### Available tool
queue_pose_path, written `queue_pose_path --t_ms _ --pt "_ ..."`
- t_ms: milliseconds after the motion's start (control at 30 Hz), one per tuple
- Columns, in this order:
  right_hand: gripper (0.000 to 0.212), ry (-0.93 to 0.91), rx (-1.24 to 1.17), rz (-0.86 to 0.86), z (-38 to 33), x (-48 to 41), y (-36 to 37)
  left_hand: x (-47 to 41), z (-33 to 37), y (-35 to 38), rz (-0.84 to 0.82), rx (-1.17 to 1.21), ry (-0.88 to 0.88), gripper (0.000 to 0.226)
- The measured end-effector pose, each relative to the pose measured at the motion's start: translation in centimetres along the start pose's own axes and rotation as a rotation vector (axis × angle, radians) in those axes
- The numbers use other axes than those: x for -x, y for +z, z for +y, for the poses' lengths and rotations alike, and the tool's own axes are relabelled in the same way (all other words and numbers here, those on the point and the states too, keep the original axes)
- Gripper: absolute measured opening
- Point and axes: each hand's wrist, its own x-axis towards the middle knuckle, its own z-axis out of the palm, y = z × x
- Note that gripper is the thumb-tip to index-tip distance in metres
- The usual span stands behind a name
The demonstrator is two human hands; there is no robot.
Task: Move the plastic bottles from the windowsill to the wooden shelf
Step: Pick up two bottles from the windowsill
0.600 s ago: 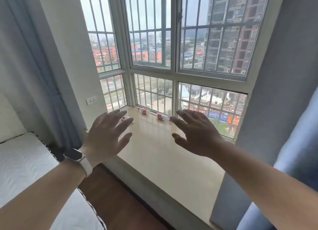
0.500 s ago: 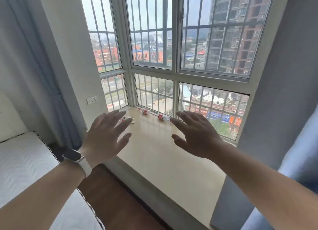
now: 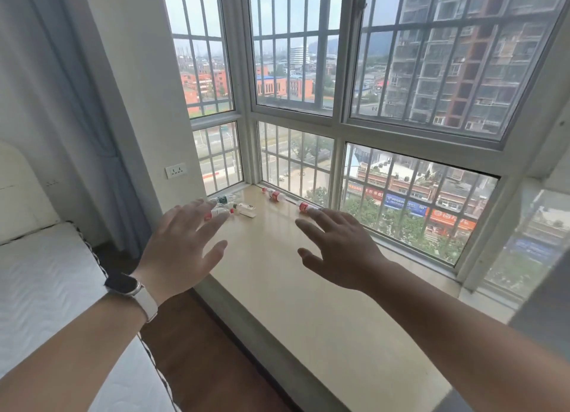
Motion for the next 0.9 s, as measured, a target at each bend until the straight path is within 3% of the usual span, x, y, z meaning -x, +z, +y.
queue_pose_path --t_ms 367,900 --pt "0.057 -0.052 -0.012 -0.006 0.8 -10.6 5.2 -2.5 -8.2 5.7 -0.062 -0.029 -0.126 0.051" --pt "0.054 -0.174 -0.088 0.036 0.3 -18.7 11.5 -4.0 -11.8 8.2 -0.023 -0.051 -0.176 0.045"
